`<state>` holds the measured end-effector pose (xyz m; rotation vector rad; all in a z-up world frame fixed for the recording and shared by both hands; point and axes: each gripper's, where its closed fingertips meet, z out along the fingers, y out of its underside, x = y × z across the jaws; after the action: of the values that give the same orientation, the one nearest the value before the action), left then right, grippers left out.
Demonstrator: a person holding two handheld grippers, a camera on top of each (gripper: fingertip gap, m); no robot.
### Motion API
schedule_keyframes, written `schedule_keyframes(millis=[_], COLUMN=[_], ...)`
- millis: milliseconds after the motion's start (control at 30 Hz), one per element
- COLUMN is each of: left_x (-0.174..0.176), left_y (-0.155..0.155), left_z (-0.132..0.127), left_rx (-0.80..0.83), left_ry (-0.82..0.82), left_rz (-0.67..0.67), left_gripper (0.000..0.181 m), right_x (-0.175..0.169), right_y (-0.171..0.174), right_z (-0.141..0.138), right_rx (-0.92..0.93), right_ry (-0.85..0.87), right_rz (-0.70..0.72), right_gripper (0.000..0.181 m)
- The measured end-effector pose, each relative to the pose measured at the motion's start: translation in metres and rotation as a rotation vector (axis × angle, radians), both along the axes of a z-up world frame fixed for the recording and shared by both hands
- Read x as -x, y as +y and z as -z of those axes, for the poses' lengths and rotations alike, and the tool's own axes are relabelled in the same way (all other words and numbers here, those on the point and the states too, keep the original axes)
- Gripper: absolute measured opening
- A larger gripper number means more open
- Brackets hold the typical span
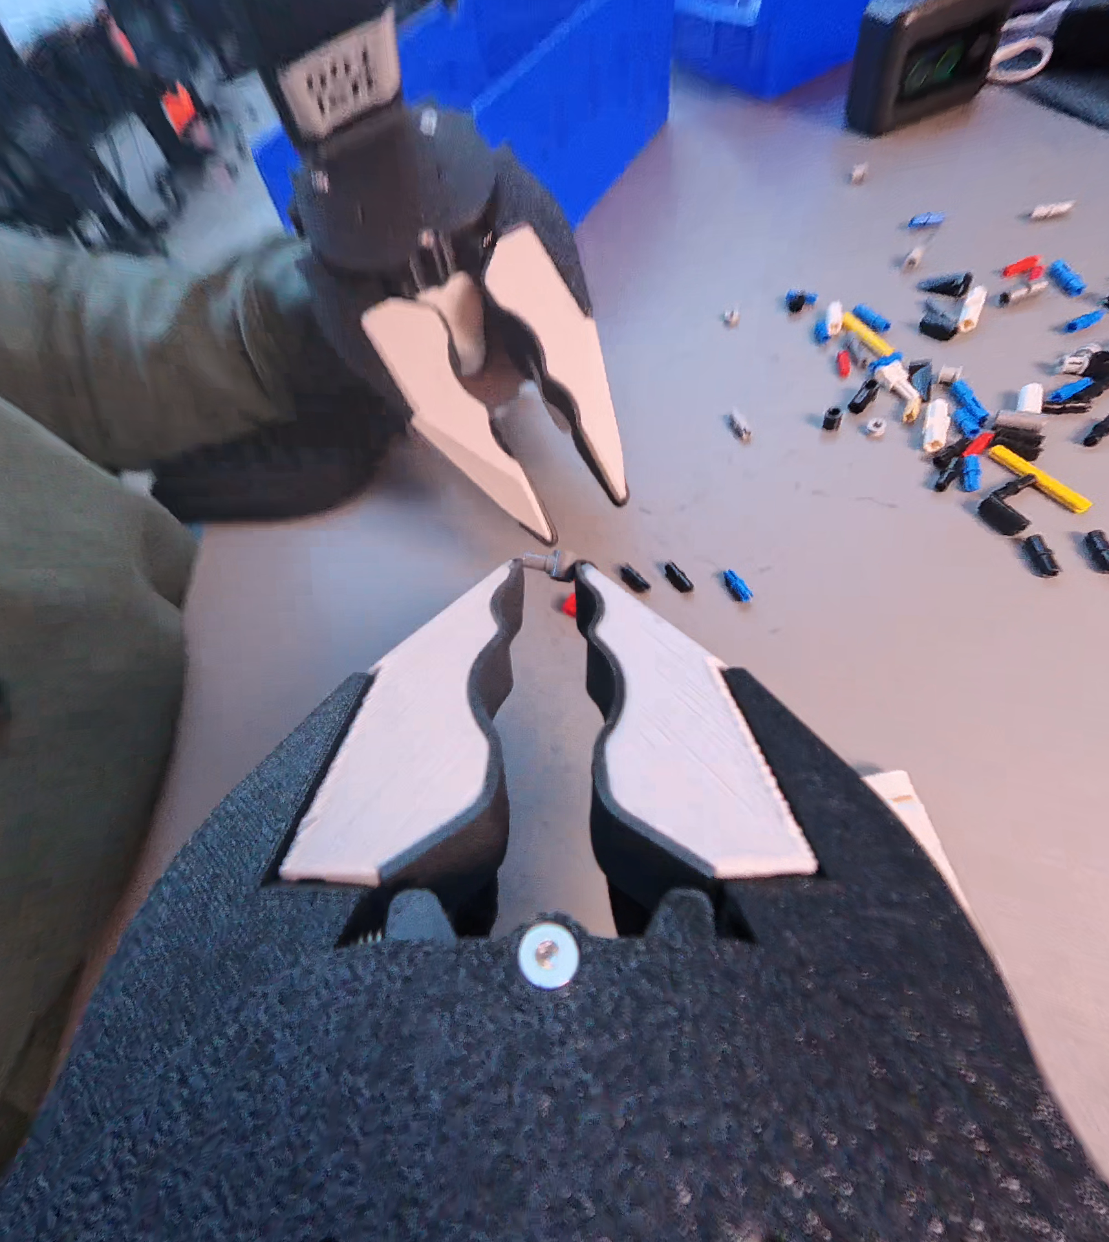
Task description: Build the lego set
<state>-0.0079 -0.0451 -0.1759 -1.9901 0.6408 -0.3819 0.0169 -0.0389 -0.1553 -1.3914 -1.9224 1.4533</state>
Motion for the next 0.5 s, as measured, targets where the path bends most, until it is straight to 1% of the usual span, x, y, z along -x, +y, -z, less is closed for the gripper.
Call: schedule_keyframes(millis=[133, 300, 400, 500], left_x=[-0.008, -0.015, -0.02, -0.023], left_y=[0.005, 0.007, 0.006, 0.005], left_z=[-0.023, -0.047, -0.059, -0.066], left_rx=[-0.147, -0.268, -0.344, -0.383], left_ry=[0.009, -0.013, 0.01, 0.027], left_rz=[-0.02, -0.061, -0.066, -0.071], left_gripper=[0.026, 0.023, 0.02, 0.017], right_x=[0.007, 0.009, 0.009, 0.008], right_y=[0.001, -0.003, -0.005, -0.012], right_z=[-0.027, -0.047, -0.052, -0.05], right_rx=[0.346, 0.721, 0.865, 0.916], right_ry=[0.057, 0.052, 0.033, 0.0], right_rz=[0.085, 0.056, 0.046, 0.011], right_gripper=[0.014, 0.014, 0.014, 0.014])
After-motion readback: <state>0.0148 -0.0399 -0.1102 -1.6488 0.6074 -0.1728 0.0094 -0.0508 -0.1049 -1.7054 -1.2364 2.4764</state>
